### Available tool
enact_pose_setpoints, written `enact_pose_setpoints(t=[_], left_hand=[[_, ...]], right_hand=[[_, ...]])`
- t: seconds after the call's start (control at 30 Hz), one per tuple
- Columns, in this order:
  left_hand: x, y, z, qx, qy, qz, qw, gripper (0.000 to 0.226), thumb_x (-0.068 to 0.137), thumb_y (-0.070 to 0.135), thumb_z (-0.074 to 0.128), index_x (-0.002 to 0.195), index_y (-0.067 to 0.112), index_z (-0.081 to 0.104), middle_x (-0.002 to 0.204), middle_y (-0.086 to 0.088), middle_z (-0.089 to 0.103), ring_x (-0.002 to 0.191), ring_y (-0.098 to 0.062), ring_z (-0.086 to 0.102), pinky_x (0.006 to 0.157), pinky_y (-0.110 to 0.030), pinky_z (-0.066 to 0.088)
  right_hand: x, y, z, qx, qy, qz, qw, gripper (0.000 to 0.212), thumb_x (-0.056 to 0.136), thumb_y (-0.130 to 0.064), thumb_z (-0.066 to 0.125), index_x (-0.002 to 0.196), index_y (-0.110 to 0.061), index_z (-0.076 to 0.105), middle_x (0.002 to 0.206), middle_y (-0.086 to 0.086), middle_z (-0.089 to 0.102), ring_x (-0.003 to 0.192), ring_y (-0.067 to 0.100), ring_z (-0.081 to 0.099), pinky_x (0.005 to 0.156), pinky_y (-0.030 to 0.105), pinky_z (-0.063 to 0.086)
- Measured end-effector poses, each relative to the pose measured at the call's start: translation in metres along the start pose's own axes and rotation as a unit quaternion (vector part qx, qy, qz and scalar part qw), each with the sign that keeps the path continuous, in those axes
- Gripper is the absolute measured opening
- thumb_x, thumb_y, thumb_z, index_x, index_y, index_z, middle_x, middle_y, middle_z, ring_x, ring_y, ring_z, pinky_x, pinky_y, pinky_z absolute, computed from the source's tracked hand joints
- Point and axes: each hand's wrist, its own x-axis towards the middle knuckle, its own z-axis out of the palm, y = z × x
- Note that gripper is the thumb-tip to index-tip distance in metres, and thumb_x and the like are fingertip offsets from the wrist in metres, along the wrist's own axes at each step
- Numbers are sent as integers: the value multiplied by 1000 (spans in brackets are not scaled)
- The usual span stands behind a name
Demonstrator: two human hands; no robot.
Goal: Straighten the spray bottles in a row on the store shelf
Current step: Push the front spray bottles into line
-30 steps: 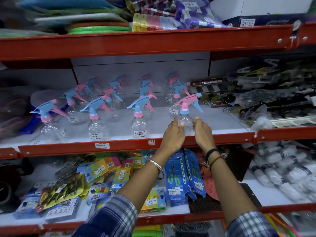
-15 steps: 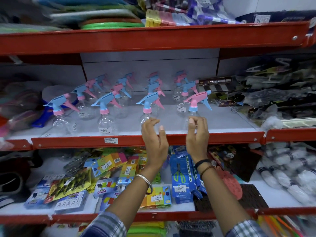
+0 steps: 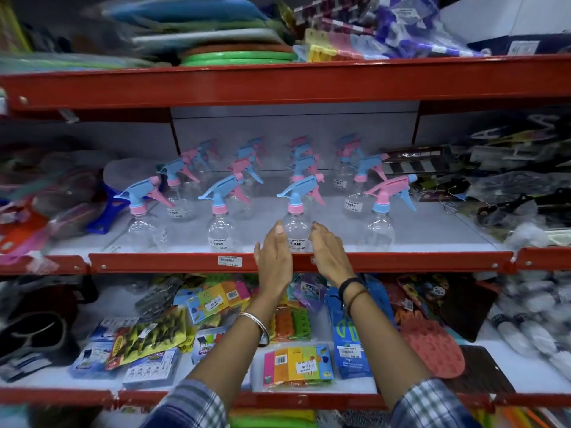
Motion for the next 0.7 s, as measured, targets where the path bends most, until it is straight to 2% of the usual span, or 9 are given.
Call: enact_pose_setpoints(t=[0.07, 0.2, 0.3, 0.37, 0.43, 0.53, 0.6, 0.63, 0.7], left_hand=[[1, 0, -2, 2, -16, 4, 1000, 60, 95, 53, 11, 140, 25, 38, 148, 4, 42, 137, -5, 28, 120, -38, 1], [4, 1, -3, 17, -48, 6, 999, 64, 93, 55, 8, 143, 24, 34, 150, 3, 38, 141, -8, 26, 121, -36, 0], [4, 2, -2, 19, -57, 0, 998, 63, 94, 53, 9, 143, 22, 33, 151, 1, 37, 142, -10, 25, 121, -35, 2], [3, 4, -1, 15, -62, 3, 998, 67, 92, 57, 7, 143, 22, 34, 150, 0, 39, 141, -11, 28, 121, -35, 3], [1, 6, -1, 11, -57, 12, 998, 75, 88, 62, 5, 143, 22, 36, 148, 0, 43, 140, -12, 31, 121, -35, 3], [0, 4, -4, 11, -53, 16, 998, 76, 87, 63, 5, 142, 23, 37, 147, 0, 43, 139, -12, 30, 119, -29, 2], [0, 2, -5, 5, -62, 15, 998, 74, 88, 63, 6, 141, 23, 38, 147, 1, 43, 139, -11, 29, 117, -26, 0], [-1, 2, -6, 1, -68, 15, 998, 74, 88, 63, 6, 141, 22, 37, 148, 0, 42, 140, -10, 28, 118, -26, 0], [-4, 0, -9, -7, -64, 13, 998, 72, 90, 61, 9, 141, 20, 38, 148, -1, 42, 140, -11, 29, 120, -32, 4]], right_hand=[[-3, 1, 0, 18, 19, -2, 1000, 46, 87, -36, 28, 99, 0, 53, 98, 25, 62, 94, 38, 57, 85, 59, 48], [-7, 1, -1, 18, 55, -3, 998, 48, 89, -35, 28, 102, 4, 53, 102, 28, 62, 92, 39, 59, 83, 59, 50], [-7, -1, 1, 15, 69, 6, 997, 47, 90, -35, 27, 99, 2, 55, 99, 25, 64, 87, 36, 60, 79, 55, 51], [-6, 0, 1, 3, 81, 9, 997, 43, 88, -35, 26, 83, -2, 54, 83, 15, 64, 78, 31, 57, 67, 44, 50], [-5, 1, 1, -10, 89, 11, 996, 39, 87, -34, 25, 72, -7, 49, 69, 4, 57, 70, 24, 51, 57, 32, 40], [-7, 1, 3, -25, 88, 8, 996, 39, 84, -36, 22, 72, -8, 46, 69, 5, 55, 65, 21, 48, 56, 30, 38], [-8, 1, 4, -17, 88, 11, 996, 40, 82, -38, 21, 76, -8, 46, 69, 6, 55, 67, 23, 50, 60, 37, 45], [-9, 0, 6, -5, 87, 14, 996, 43, 81, -39, 21, 81, -8, 50, 75, 7, 59, 73, 24, 54, 68, 44, 51], [-13, 1, 12, 12, 122, 20, 992, 52, 81, -40, 25, 109, -9, 57, 110, 10, 65, 103, 26, 57, 95, 47, 47]])
